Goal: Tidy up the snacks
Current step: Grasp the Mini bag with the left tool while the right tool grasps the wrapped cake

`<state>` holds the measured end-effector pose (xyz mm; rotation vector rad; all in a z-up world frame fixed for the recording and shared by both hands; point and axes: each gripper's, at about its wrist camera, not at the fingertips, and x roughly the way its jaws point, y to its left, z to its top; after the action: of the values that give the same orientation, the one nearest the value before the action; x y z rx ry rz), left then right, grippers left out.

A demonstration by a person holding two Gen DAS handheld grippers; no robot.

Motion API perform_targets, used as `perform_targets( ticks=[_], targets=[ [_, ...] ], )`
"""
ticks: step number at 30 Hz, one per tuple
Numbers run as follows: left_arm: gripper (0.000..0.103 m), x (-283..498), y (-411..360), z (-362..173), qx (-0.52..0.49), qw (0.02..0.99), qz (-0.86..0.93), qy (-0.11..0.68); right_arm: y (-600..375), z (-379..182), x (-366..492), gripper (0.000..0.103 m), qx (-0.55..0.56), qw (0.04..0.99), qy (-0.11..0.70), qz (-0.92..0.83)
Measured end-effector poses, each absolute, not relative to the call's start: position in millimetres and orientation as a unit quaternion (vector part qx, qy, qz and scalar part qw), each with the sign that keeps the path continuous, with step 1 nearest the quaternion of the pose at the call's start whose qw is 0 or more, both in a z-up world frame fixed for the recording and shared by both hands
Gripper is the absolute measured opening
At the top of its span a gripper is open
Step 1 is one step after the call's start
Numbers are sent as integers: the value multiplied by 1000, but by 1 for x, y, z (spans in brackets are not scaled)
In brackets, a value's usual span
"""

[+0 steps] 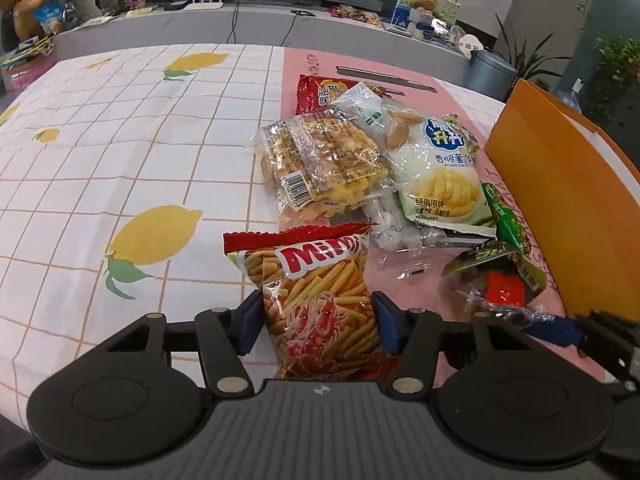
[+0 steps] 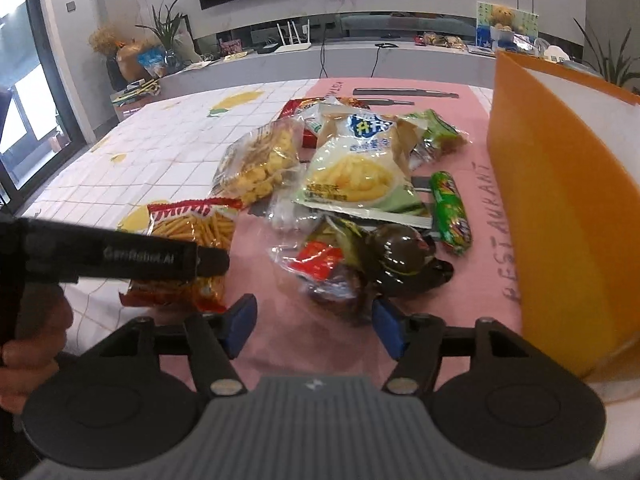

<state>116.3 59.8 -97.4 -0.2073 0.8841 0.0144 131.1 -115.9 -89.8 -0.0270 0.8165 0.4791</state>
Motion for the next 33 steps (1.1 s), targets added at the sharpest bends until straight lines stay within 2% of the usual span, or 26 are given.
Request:
perform_targets(
  ticks=[5,8,12,18,23,33],
  targets=[
    [64,116,59,-98,-99,900,8,424,-104,-96,132,67,-11,895,381,233],
    [63,115,59,-98,-96,902,8,422,-99,-98,130,58,-25,898,374,229],
    [62,111,59,-98,-91,904,6,417,-98,-96,125,55,-43,902,364,228],
    [60,104,60,-90,-85,909,5,408,-97,-82,114,55,-47,904,337,259],
    [59,92,68,-84,-107,910,9,401,-101,-73,107,55,-9,897,340,284],
    [58,79,76,-68,-143,910,-4,390,-130,-38,96,55,50,913,292,282]
  ],
)
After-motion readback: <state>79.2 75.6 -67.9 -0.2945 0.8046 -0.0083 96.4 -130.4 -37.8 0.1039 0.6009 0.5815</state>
